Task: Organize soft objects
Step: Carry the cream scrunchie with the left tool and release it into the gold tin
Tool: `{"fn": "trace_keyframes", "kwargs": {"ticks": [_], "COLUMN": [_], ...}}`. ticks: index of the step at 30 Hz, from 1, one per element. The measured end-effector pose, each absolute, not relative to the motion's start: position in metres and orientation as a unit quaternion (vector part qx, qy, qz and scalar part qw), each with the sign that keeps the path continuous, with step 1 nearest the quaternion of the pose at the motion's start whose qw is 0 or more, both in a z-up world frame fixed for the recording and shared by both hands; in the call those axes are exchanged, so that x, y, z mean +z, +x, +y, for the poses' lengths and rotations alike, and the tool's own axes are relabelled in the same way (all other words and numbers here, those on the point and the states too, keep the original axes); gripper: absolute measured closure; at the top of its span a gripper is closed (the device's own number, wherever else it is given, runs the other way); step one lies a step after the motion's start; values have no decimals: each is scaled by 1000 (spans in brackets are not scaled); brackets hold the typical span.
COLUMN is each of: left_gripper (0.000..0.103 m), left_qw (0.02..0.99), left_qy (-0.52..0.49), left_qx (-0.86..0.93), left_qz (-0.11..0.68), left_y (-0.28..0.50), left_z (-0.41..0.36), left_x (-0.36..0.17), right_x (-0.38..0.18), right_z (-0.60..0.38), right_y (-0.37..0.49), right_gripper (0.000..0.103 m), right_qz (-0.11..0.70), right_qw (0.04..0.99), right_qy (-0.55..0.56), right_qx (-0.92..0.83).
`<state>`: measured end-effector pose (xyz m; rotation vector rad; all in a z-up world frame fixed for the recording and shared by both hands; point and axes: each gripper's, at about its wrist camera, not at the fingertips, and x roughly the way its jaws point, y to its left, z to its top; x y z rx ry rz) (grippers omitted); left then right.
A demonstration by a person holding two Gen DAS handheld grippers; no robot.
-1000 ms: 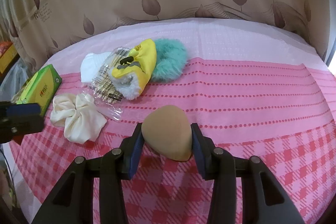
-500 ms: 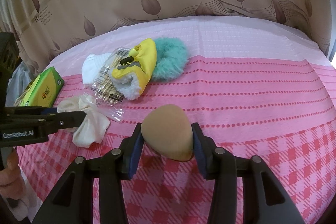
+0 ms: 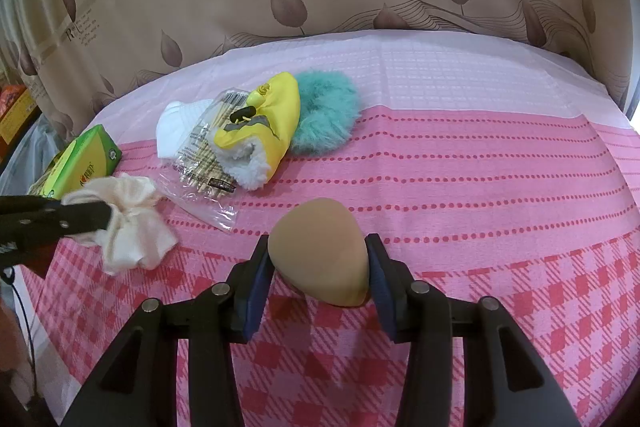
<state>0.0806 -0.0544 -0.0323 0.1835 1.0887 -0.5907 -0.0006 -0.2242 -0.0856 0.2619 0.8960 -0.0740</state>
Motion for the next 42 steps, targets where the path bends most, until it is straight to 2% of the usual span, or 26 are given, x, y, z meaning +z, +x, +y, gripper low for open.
{"fn": "trace_keyframes", "kwargs": {"ticks": [12,24,34,42], "left_gripper": [96,96,95,95], "left_qw": [837,881,889,875], "left_qy": [90,74,65,74], "left_qx": [-259,-157,-71,-49], "left_qz": [473,440,447,475], "left_y": [73,105,143,176], "left_z": [-18,75,146,163], "left_x": [14,53,44,17], "right_x": [-85,-86,-86,-86], "right_z": [-224,-223,-223,-223], "right_y": [0,0,0,0], "right_gripper": [59,59,59,59], "right_qz": [433,434,434,434], "right_qw": [892,892,892,891], "right_qy": [125,125,124,124], "right_qx": [-37,-37,-38,-38]}}
